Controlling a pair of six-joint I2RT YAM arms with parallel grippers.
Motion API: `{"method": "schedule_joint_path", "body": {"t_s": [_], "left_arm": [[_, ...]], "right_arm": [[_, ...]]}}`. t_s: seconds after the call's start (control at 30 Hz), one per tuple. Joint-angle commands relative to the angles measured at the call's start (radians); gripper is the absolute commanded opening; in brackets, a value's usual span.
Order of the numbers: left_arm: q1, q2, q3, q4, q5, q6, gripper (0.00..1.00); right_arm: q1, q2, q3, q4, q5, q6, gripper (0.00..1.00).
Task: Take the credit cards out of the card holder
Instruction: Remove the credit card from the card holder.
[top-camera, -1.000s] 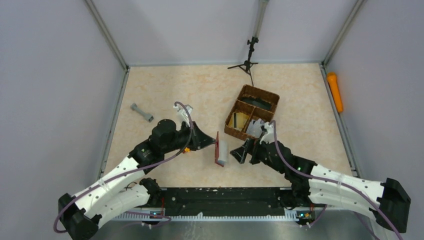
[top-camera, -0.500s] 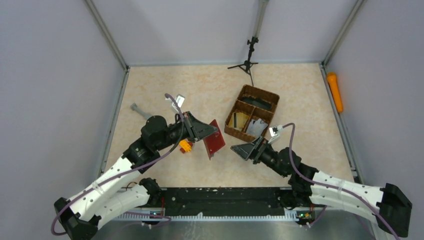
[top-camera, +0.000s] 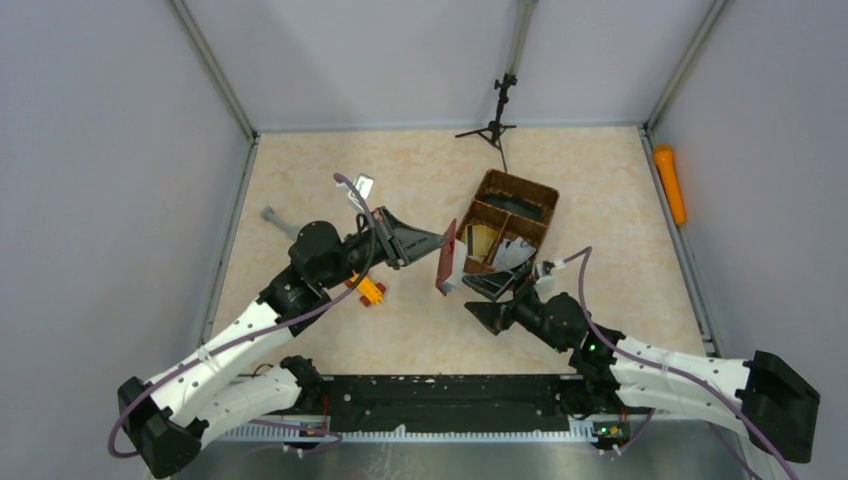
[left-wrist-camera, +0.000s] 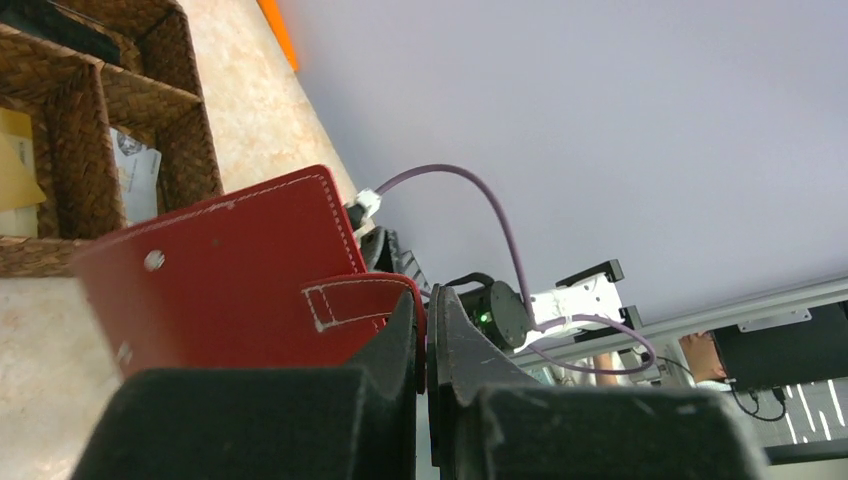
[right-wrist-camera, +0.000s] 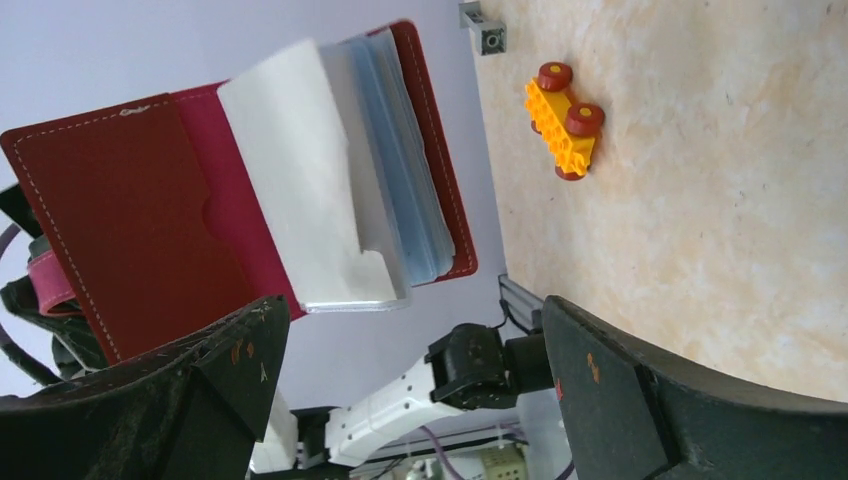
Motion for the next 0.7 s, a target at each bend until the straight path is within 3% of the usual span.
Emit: {"method": "schedule_joint_path", "body": {"t_s": [0.0, 0.2, 0.67], "left_arm": [[0.001, 0.044, 0.025, 0.176, 0.029, -0.045, 0.0], [0.001, 0.063, 0.011, 0.219, 0.04, -0.065, 0.0], [-0.001, 0.032, -0.045, 0.263, 0.027, -0.088, 0.0]], "right_arm": [[0.01, 0.072, 0.032, 0.105, -0.049, 0.177, 0.99], [0.01, 0.175, 0.043, 0.219, -0.057, 0.203, 0.99], [0.009, 0.196, 0.07, 0.275, -0.032, 0.214, 0.99]]}}
